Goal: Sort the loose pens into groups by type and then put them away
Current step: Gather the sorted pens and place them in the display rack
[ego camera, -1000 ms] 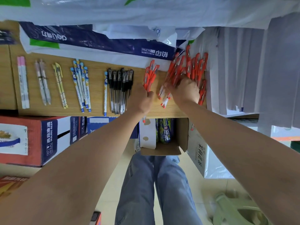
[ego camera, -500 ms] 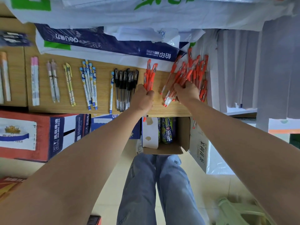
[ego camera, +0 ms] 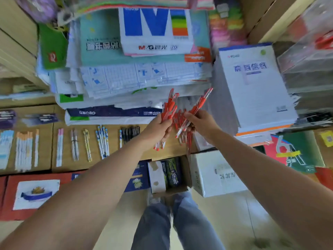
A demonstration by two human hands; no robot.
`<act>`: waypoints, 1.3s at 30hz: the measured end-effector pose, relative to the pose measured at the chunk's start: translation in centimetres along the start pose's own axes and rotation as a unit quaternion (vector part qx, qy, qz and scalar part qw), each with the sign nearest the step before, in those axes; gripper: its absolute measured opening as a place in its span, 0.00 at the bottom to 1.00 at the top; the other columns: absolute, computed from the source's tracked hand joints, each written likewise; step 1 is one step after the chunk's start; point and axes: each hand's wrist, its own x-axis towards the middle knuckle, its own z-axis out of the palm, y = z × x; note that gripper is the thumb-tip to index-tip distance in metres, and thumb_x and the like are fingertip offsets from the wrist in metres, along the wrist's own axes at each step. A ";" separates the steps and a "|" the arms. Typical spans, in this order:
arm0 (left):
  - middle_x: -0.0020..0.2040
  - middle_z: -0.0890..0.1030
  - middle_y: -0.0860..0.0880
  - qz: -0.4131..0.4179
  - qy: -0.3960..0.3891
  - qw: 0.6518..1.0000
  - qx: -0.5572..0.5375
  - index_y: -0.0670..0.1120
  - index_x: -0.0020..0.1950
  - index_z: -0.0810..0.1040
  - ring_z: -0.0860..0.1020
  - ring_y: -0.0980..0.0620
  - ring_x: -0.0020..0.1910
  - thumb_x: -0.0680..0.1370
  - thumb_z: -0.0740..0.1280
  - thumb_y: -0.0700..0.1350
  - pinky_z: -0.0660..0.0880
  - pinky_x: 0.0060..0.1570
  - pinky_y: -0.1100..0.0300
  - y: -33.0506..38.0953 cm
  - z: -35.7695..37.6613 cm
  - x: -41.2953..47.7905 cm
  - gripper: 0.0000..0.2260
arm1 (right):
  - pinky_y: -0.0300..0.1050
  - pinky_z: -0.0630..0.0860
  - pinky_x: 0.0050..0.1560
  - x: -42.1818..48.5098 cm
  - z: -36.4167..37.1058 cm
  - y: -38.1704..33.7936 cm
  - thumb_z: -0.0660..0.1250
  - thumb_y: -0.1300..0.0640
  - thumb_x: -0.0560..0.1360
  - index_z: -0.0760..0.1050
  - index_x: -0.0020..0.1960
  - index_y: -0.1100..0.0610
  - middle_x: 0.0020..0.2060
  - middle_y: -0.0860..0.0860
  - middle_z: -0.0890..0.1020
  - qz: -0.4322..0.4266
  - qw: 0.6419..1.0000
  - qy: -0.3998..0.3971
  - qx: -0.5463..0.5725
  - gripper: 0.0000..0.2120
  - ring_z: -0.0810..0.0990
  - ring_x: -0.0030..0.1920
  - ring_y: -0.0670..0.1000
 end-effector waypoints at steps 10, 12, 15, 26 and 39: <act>0.32 0.73 0.44 0.088 -0.078 0.987 0.106 0.42 0.48 0.72 0.72 0.50 0.27 0.82 0.55 0.40 0.70 0.26 0.60 15.1 9.2 -3.6 0.07 | 0.37 0.69 0.27 -7.4 -11.6 -8.3 0.65 0.59 0.79 0.73 0.38 0.58 0.28 0.54 0.75 -0.102 0.991 0.045 0.072 0.11 0.70 0.25 0.46; 0.34 0.75 0.43 0.095 -0.073 0.988 0.099 0.40 0.55 0.72 0.74 0.49 0.29 0.82 0.56 0.40 0.74 0.28 0.60 17.3 11.7 -3.4 0.07 | 0.39 0.67 0.28 -7.7 -14.9 -8.5 0.64 0.58 0.79 0.72 0.37 0.59 0.28 0.56 0.74 -0.110 0.990 0.060 0.065 0.13 0.69 0.25 0.48; 0.40 0.78 0.45 0.106 -0.042 0.985 0.131 0.42 0.56 0.69 0.76 0.52 0.34 0.83 0.57 0.43 0.74 0.35 0.63 20.2 15.5 -1.6 0.06 | 0.40 0.66 0.28 -7.7 -20.8 -8.4 0.62 0.58 0.80 0.71 0.40 0.60 0.28 0.57 0.74 -0.119 0.986 0.096 0.069 0.11 0.69 0.24 0.47; 0.51 0.72 0.42 0.122 0.007 0.971 0.207 0.44 0.55 0.66 0.71 0.49 0.48 0.83 0.56 0.46 0.65 0.46 0.55 27.4 26.1 6.5 0.06 | 0.41 0.77 0.36 -4.8 -39.7 -11.2 0.67 0.52 0.77 0.76 0.47 0.59 0.34 0.50 0.81 -0.174 0.940 0.288 0.052 0.10 0.78 0.31 0.45; 0.58 0.75 0.39 0.074 0.003 0.979 0.191 0.46 0.58 0.65 0.72 0.48 0.50 0.83 0.56 0.45 0.68 0.40 0.59 27.4 26.6 7.3 0.06 | 0.51 0.81 0.52 -1.8 -40.0 -10.4 0.69 0.49 0.75 0.79 0.45 0.56 0.39 0.52 0.85 -0.134 0.929 0.328 0.102 0.10 0.84 0.41 0.51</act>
